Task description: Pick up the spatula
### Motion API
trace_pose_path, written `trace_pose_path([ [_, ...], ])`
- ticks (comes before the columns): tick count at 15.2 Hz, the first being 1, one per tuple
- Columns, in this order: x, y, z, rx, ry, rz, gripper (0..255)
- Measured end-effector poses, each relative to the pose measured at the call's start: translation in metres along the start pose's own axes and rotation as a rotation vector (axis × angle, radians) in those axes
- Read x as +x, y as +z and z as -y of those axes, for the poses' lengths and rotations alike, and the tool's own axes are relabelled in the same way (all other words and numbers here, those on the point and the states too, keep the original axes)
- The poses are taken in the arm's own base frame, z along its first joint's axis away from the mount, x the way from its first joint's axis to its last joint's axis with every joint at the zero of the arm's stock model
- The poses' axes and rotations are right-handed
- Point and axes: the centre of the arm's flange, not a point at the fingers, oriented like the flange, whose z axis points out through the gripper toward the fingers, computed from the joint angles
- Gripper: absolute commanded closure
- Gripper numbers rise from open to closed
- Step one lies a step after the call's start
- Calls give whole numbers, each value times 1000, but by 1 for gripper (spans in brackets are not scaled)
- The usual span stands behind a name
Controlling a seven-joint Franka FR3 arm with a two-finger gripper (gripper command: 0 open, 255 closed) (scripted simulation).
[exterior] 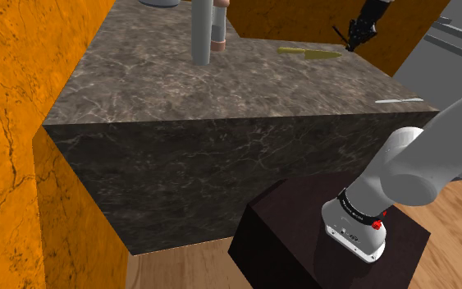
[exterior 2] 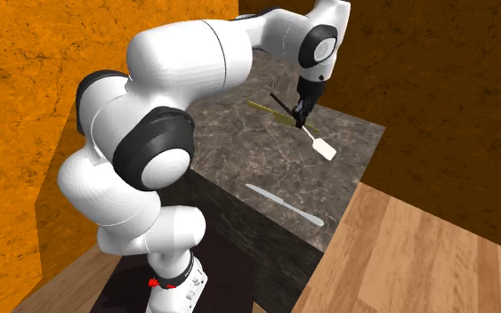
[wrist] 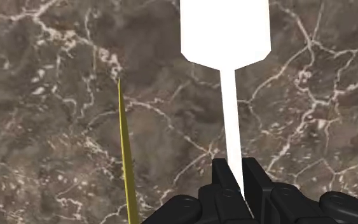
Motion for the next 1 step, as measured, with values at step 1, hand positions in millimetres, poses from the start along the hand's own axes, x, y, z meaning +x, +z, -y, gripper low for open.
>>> trace_pose_path([
  [1,0,-3,1,0,0,0,255],
])
